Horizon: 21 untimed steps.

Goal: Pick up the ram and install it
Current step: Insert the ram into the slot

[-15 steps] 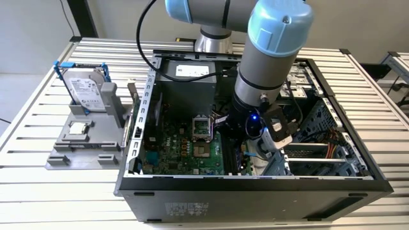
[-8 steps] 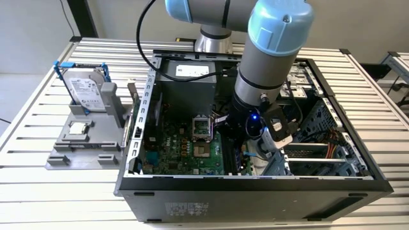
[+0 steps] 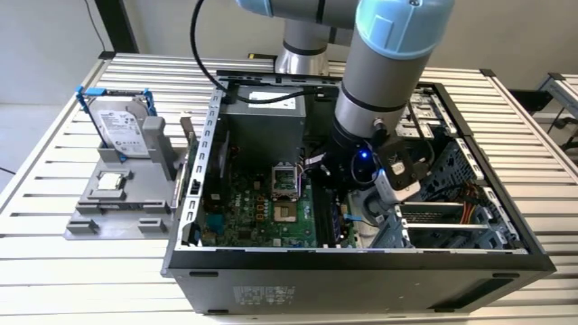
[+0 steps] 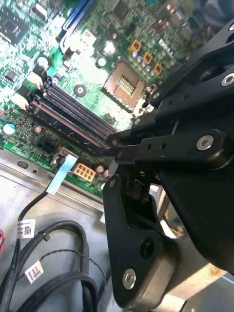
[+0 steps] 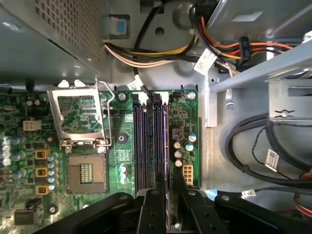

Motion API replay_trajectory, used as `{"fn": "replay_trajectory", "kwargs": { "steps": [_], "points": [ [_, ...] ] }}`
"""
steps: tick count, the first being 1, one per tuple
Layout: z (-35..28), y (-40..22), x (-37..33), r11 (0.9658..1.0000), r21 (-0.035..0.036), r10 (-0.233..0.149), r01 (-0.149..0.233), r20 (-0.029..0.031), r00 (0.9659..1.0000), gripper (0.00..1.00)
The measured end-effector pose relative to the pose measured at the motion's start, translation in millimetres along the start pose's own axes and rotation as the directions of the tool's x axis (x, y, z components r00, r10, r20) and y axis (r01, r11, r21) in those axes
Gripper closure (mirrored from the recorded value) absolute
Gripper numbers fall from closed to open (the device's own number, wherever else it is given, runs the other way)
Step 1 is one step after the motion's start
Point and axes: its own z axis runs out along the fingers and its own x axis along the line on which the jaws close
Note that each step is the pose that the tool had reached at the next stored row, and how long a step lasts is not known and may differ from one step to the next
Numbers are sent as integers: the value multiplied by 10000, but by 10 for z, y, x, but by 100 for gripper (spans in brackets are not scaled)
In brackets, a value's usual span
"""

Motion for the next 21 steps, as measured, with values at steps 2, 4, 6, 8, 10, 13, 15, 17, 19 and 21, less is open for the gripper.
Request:
{"fn": "replay_trajectory", "kwargs": {
  "steps": [2, 4, 6, 8, 10, 13, 15, 17, 19, 21],
  "points": [
    [-77, 2, -1, 10000, 3, 1, -1, 0, 10000, 0],
    [-98, 3, -2, 10000, 2, 0, 0, 1, 10000, 0],
    [-98, 3, -2, 10000, 3, 1, -1, 1, 10000, 0],
    [-98, 3, -2, 10000, 5, 0, 0, 1, 10000, 0],
    [-99, 3, -2, 10000, 8, 1, -1, 1, 10000, 100],
    [-99, 3, -2, 10000, 10, 0, 0, 1, 10000, 100],
    [-99, 3, -2, 10000, 14, 0, 0, 1, 10000, 100],
    [-99, 3, -2, 10000, 19, 1, -1, 2, 10000, 100],
    [-99, 3, -1, 10000, 21, 2, -2, 2, 10000, 100],
    [-99, 3, -1, 10000, 22, 1, -1, 2, 10000, 100]
  ]
}}
